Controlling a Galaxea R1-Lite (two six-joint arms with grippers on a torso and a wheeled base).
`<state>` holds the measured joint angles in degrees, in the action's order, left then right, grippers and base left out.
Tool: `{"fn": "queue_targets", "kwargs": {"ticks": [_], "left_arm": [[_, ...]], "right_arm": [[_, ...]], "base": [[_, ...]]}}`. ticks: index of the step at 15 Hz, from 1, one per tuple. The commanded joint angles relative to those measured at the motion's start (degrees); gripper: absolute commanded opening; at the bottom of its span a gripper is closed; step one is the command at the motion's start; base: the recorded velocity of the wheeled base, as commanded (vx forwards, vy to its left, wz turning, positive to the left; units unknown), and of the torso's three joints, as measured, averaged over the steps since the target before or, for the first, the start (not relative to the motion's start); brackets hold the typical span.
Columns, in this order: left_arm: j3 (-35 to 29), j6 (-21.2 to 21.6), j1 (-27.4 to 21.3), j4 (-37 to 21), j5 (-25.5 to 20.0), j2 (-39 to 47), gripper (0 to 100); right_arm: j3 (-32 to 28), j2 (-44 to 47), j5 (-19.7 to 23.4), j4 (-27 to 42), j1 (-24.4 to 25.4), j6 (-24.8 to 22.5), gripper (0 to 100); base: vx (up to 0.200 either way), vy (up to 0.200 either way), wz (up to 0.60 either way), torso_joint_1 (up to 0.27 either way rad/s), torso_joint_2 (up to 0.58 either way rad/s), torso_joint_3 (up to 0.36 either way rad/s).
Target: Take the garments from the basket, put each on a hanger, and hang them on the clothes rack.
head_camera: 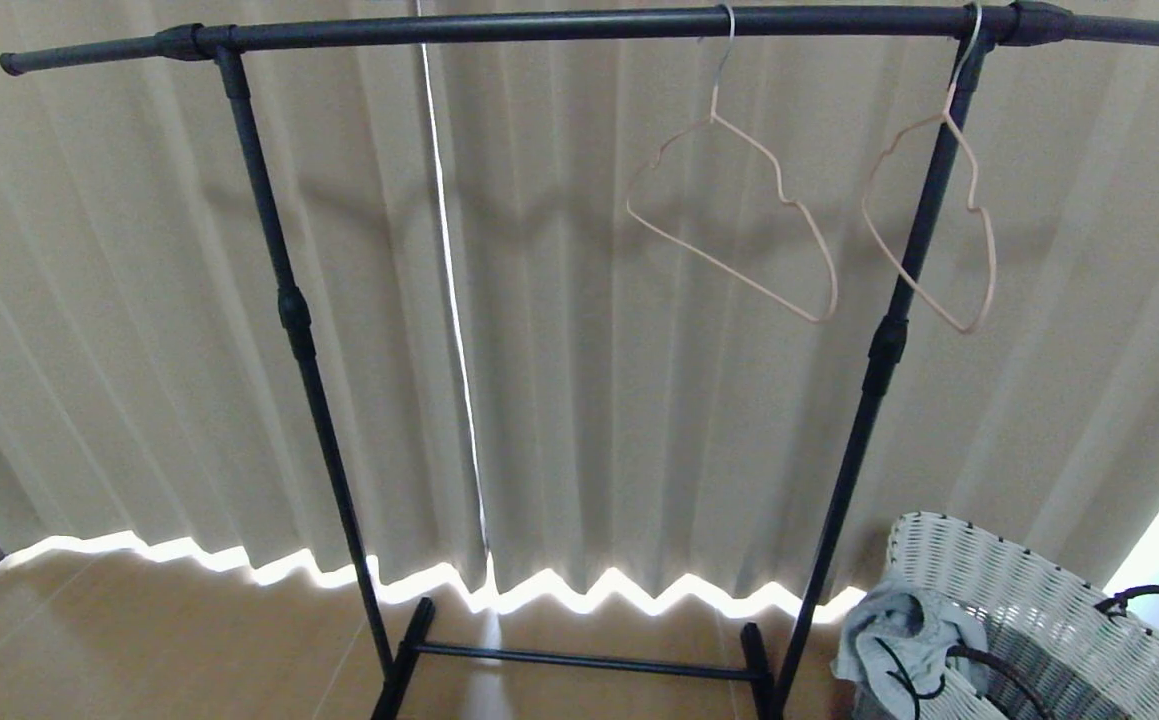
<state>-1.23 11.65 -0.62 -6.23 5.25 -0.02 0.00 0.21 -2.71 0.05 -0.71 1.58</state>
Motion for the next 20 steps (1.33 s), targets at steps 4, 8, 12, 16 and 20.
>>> {"fn": "queue_targets", "kwargs": {"ticks": [4, 8, 12, 16, 20], "left_arm": [[0.0, -0.2, -0.1, 0.0, 0.1, 0.0, 100], [0.0, -0.4, 0.0, 0.0, 0.5, 0.0, 100], [0.0, -0.5, 0.0, 0.0, 0.5, 0.0, 100], [0.0, -0.5, 0.0, 0.0, 0.5, 0.0, 100], [0.0, -0.5, 0.0, 0.0, 0.5, 0.0, 100]], "right_arm": [[0.0, 0.1, 0.0, 0.0, 0.0, 0.0, 100], [0.0, 0.1, 0.0, 0.0, 0.0, 0.0, 100], [0.0, 0.0, -0.1, 0.0, 0.0, 0.1, 100], [0.0, 0.0, -0.1, 0.0, 0.0, 0.1, 100], [0.0, 0.0, -0.1, 0.0, 0.0, 0.1, 100]], "base": [[-0.2, 0.0, 0.0, 0.0, 0.01, 0.001], [0.0, 0.0, 0.0, 0.0, 0.0, 0.0], [0.0, 0.0, 0.0, 0.0, 0.0, 0.0], [0.0, 0.0, -0.45, 0.003, 0.0, 0.001], [0.0, 0.0, -0.3, 0.0, 0.0, 0.001]]}}
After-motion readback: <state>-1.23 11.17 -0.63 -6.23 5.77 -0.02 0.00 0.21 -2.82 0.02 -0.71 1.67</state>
